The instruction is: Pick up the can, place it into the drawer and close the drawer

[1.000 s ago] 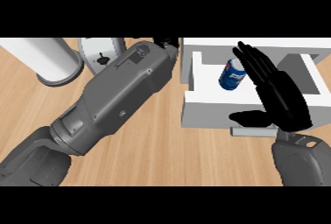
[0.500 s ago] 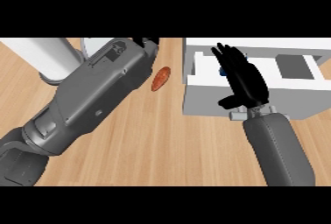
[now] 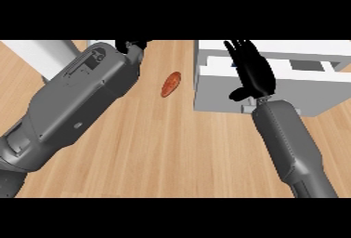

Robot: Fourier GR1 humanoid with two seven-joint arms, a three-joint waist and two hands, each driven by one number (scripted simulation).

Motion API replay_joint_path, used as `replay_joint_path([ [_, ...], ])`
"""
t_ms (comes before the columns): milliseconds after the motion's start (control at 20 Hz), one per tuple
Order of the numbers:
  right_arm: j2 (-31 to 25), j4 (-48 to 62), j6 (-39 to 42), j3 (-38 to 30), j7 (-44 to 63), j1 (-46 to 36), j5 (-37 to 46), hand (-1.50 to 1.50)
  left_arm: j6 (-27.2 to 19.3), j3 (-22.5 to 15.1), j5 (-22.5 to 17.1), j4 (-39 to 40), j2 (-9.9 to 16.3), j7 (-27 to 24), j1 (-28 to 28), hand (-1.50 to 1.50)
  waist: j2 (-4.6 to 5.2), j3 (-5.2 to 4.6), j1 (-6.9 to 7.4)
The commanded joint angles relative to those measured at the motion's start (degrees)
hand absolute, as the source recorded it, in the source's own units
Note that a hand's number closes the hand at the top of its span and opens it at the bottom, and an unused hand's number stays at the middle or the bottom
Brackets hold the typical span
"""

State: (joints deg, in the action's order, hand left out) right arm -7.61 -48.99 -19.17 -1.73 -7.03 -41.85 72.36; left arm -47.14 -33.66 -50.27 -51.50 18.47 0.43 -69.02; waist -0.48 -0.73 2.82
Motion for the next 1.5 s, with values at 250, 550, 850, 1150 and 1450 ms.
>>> replay_joint_path([
  [250,0.3,18.6,-12.9,-4.7,0.8,-7.9,2.1,-1.5,-1.7,0.5,1.9,-7.2,3.2,3.0,2.7,-1.5,1.32,0.84,1.28],
  [550,-1.2,26.3,-18.6,-7.0,-1.3,-13.3,2.1,-1.5,-1.0,1.2,2.9,-8.8,5.2,5.1,3.0,-1.5,1.7,0.86,1.34],
  [850,-2.8,31.6,-20.9,-8.7,-0.1,-19.2,2.5,-1.5,-0.4,0.9,4.1,-12.3,7.5,6.4,4.4,-1.5,2.08,0.86,2.54],
  [1150,-5.2,34.3,-17.9,-9.4,3.1,-26.8,3.3,-1.5,-0.1,1.8,4.0,-12.5,6.5,7.0,4.4,-1.5,2.65,0.84,3.04],
  [1450,-7.5,36.5,-16.3,-10.6,1.8,-28.5,2.4,-1.5,-1.6,0.8,5.1,-16.7,7.4,8.9,5.4,-1.5,2.38,0.9,3.71],
])
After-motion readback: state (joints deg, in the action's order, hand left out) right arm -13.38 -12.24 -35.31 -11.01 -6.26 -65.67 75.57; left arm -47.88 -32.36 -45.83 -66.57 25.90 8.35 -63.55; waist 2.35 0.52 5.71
